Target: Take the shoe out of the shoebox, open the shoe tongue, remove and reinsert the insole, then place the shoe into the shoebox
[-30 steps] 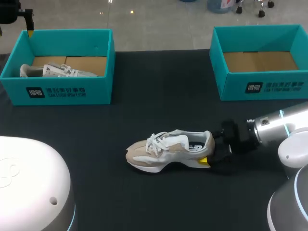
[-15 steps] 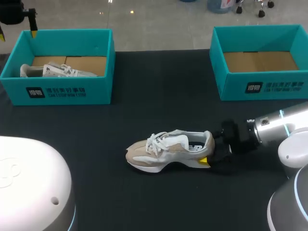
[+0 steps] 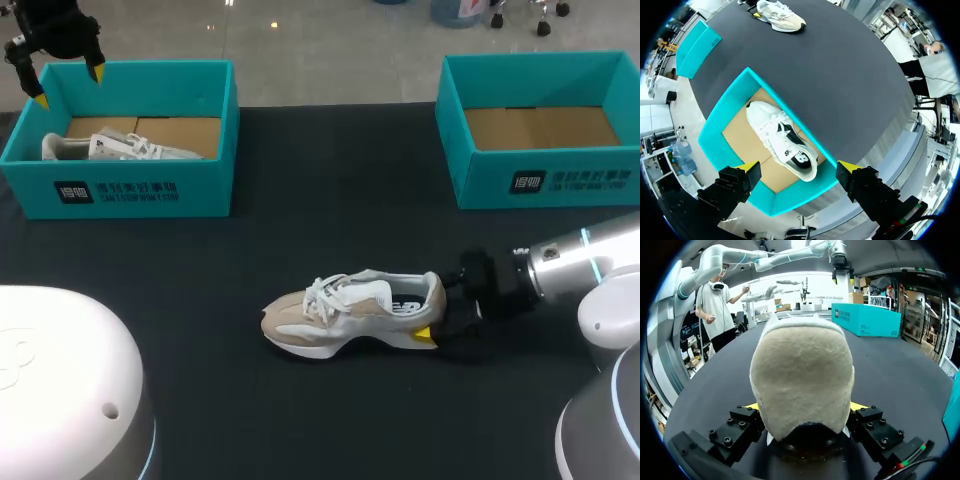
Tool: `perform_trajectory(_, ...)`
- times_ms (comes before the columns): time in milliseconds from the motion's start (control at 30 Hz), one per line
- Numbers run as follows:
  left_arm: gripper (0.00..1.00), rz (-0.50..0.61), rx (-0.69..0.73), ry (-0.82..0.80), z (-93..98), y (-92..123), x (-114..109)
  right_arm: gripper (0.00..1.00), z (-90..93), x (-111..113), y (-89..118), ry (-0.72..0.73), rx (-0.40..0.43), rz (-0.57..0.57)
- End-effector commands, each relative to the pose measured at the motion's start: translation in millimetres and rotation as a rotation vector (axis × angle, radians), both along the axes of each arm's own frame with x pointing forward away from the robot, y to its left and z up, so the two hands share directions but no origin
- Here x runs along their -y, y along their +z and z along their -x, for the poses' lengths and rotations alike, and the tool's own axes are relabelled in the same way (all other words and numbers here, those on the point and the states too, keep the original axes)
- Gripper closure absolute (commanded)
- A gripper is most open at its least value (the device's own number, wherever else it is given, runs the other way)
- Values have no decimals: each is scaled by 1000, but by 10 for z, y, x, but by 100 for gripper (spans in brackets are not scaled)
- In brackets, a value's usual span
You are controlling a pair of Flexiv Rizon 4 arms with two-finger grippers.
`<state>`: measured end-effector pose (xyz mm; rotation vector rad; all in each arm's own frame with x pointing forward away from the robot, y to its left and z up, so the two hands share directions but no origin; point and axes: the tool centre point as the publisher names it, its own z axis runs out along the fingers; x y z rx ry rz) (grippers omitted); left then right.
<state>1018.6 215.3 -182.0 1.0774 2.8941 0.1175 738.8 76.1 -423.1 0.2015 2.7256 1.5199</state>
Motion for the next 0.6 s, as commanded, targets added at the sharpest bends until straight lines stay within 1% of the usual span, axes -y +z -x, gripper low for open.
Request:
perform_trajectory(33, 0, 17, 13, 10, 36, -17, -57, 100, 8, -17, -1, -2, 0, 4)
perform_trajectory(267, 0, 17, 13, 10, 36, -17, -57, 100, 8, -17, -1, -2, 0, 4)
perform_trajectory(300, 0, 46, 23, 90, 73, 9, 29, 100, 8, -17, -1, -2, 0, 4)
perform_trajectory(333, 0, 57, 3, 137, 83, 14, 63, 100, 8, -17, -1, -2, 0, 4)
perform_trajectory(433, 0, -13, -2, 411, 114, -2, 256, 100, 8, -17, -1, -2, 0, 4)
perform_trajectory(467, 0, -2, -27, 505, 116, -7, 316, 100, 8, -17, -1, -2, 0, 4)
perform_trajectory(500, 0, -3, -67, 537, 126, -8, 366, 100, 8, -17, -1, -2, 0, 4)
perform_trajectory(533, 0, -31, -51, 618, 135, -13, 429, 100, 8, -17, -1, -2, 0, 4)
perform_trajectory(600, 0, -17, -70, 692, 159, 4, 541, 100, 8, -17, -1, -2, 0, 4)
